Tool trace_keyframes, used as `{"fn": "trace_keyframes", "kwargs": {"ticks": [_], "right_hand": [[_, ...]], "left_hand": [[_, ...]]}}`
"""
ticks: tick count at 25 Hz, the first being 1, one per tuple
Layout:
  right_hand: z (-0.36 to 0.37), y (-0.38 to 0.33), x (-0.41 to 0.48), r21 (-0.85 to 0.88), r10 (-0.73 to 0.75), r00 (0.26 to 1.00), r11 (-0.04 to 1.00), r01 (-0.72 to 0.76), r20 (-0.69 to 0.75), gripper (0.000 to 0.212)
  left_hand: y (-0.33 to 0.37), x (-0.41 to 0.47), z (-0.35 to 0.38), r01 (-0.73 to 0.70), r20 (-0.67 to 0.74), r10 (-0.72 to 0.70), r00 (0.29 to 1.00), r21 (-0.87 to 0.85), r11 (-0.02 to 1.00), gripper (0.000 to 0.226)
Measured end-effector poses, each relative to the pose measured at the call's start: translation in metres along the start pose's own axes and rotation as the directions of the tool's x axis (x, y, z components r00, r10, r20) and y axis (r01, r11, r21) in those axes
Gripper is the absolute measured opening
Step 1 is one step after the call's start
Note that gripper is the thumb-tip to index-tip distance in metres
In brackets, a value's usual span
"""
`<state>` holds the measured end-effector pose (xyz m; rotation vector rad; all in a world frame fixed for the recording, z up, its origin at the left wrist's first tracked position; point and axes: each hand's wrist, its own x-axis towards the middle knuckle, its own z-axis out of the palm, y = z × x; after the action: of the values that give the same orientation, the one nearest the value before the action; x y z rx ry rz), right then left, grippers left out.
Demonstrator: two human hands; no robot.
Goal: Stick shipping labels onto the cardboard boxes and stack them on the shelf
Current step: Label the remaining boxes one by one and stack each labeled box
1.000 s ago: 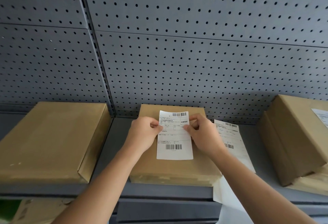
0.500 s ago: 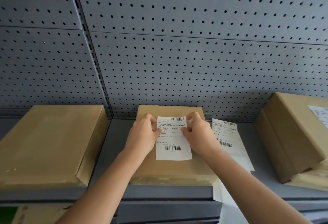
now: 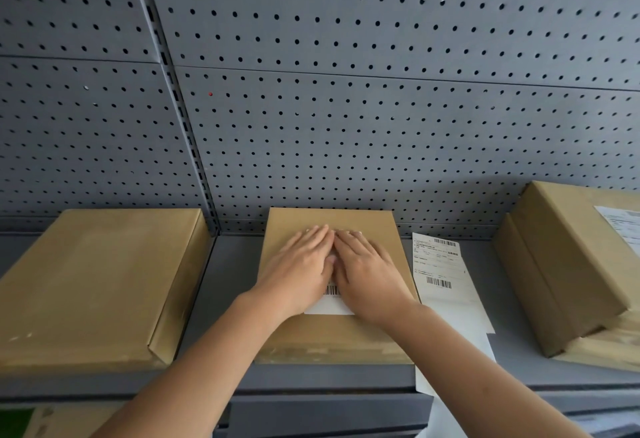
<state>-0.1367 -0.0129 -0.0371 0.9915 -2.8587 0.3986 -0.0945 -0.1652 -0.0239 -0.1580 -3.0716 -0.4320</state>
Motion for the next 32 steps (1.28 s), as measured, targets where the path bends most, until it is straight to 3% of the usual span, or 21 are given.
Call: {"fn": "trace_keyframes", "kwargs": {"ticks": [2, 5, 14, 18, 23, 29, 32], "right_hand": [[0.004, 0.002, 0.0, -0.044, 0.001, 0.999, 0.999, 0.001, 0.052, 0.068], [0.002, 0.009, -0.002, -0.041, 0.048, 0.993, 0.998, -0.043, 0.108, 0.06], [-0.013, 0.035, -0.017, -0.036, 0.242, 0.961, 0.97, -0.24, 0.135, 0.062], [-0.017, 0.02, -0.029, -0.01, 0.115, 0.991, 0.993, -0.115, 0.073, 0.063], [-0.011, -0.012, -0.053, -0.006, -0.06, 0.989, 0.998, 0.061, 0.133, 0.061], [-0.01, 0.002, -0.062, -0.037, 0.043, 0.989, 0.999, -0.038, 0.141, 0.076], [-0.014, 0.018, -0.07, -0.033, 0.14, 0.98, 0.99, -0.137, 0.14, 0.067]], "left_hand": [[-0.002, 0.0, 0.002, 0.024, 0.047, -0.024, 0.999, 0.011, 1.0, 0.058], [-0.007, -0.002, 0.006, 0.036, 0.036, -0.038, 0.999, 0.051, 0.998, 0.061], [-0.025, -0.017, -0.003, 0.149, 0.027, -0.15, 0.988, 0.031, 0.988, 0.065], [-0.003, -0.039, -0.004, 0.041, 0.006, -0.041, 0.999, -0.014, 0.999, 0.059], [0.014, -0.058, 0.004, -0.038, 0.042, 0.035, 0.998, 0.054, 0.998, 0.061], [0.005, -0.066, 0.002, 0.06, 0.07, -0.065, 0.995, 0.077, 0.995, 0.061], [-0.006, -0.075, -0.003, 0.149, 0.089, -0.154, 0.984, 0.066, 0.987, 0.062]]}}
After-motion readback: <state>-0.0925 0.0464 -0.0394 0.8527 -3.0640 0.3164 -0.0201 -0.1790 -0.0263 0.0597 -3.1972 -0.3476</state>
